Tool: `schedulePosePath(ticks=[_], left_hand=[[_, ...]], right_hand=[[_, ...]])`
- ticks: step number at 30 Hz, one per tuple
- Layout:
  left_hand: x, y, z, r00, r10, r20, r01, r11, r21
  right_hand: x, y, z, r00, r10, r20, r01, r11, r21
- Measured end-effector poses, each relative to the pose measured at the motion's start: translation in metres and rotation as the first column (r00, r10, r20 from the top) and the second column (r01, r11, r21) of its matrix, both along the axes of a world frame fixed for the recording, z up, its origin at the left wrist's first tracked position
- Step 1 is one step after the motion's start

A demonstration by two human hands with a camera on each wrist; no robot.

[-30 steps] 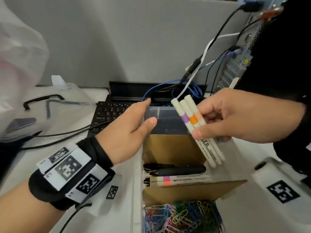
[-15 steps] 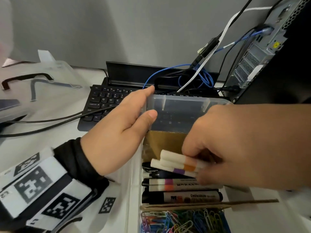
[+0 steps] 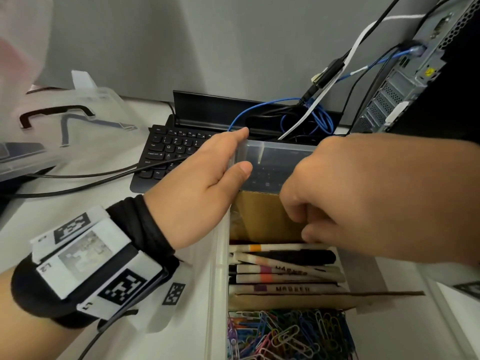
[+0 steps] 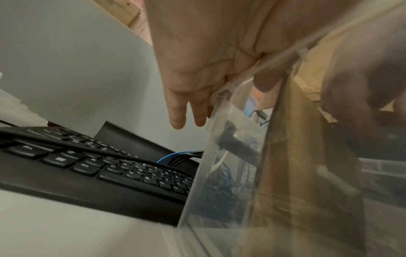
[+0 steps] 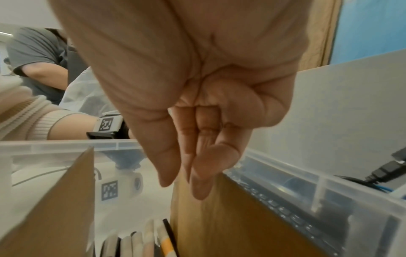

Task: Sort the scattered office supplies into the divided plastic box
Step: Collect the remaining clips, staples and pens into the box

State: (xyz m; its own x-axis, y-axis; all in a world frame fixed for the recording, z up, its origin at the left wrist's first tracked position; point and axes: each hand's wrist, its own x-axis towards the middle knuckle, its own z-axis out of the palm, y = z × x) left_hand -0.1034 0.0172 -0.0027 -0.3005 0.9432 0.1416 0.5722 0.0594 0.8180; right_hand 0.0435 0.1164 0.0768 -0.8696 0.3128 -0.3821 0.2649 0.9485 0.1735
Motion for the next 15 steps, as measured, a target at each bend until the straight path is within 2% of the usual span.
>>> schedulePosePath(ticks=[2,5,8,10,12,15], left_hand=[[0.000,0.000,0.001,1.000,-0.006,0.007,0.006,1.000,0.001],[0.000,0.000,0.001,1.000,-0.002,0.005,0.002,1.000,-0.005],[0.000,0.001,0.001,1.000,-0.008,0.014,0.008,1.000,-0.002],[0.000,0.001,0.001,1.000,-0.012,0.014,0.012,1.000,-0.004],[-0.002,0.002,0.000,1.000,-0.017,0.006,0.017,1.000,-0.006],[-0.002,0.003,-0.002,0.999,-0.036,0.021,0.036,0.999,-0.004]], right_hand=[[0.004,-0.001,0.000,0.999,-0.029,-0.018,0.029,1.000,0.007],[0.006,-0.003,0.017,0.996,-0.075,0.050,0.076,0.997,-0.023],[0.012,-0.002,0.028,0.994,-0.083,0.073,0.096,0.975,-0.200],[0.015,-0.005,0.030,0.990,-0.104,0.095,0.131,0.928,-0.349],[0.013,-0.010,0.025,0.969,-0.088,0.231,0.180,0.892,-0.415],[0.007,-0.014,0.007,0.919,-0.004,0.393,0.162,0.916,-0.368]])
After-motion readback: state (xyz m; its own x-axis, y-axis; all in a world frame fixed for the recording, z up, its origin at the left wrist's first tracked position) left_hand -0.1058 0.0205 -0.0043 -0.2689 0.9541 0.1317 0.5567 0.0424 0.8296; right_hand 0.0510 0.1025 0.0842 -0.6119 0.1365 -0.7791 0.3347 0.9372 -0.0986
